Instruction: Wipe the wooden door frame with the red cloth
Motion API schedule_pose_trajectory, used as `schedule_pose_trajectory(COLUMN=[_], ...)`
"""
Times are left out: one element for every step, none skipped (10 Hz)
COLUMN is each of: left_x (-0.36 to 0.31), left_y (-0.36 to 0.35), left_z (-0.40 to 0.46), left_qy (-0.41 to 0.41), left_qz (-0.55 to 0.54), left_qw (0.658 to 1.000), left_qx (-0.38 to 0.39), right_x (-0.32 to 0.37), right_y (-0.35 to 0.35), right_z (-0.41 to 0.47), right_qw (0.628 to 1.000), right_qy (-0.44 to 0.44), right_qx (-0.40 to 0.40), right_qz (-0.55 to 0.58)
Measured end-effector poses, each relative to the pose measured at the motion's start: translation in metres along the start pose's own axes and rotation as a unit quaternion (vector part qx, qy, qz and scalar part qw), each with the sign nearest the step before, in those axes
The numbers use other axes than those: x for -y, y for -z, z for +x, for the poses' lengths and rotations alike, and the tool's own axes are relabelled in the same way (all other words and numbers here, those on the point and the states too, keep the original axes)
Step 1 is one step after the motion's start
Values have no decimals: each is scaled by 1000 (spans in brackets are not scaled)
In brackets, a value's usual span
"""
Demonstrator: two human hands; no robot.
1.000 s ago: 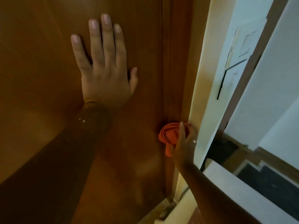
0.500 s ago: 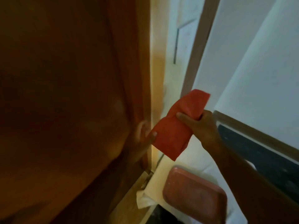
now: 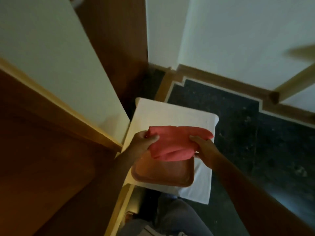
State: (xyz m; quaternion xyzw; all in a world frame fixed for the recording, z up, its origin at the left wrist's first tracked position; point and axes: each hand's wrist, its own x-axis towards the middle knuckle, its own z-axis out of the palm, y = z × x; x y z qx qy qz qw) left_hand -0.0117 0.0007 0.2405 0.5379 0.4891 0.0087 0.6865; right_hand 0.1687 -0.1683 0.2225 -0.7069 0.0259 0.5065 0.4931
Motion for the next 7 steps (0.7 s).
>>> schedule_pose_trajectory(left_x=[40,82,153,199,257,274,268], left_y=[-12,-20,-22,-20,-15,-13,-9], left_z=[44,72,113,146,190,207,208], left_qy=[34,73,158,200,216,206,184], left_qz=[34,42,95,123,195,246,257], left_qw=[998,995,982,972,957,947,949], left_qx=[-42,-52,-35,-31,-15,8,-13], right_x=[-55,-93,-159,-198,-245,-266,-263], right_y=[16,15,11,5,1,-2,-8], right_z=[42,72,116,144,181,197,185], right_qw=[997,993,983,979,971,965,950], right_qy=[-69,-111,-175,-191,-216,-225,-200], right_qx=[9,-8,-50,-72,-101,-126,-186], right_qz=[38,48,9,-3,-10,-41,-154])
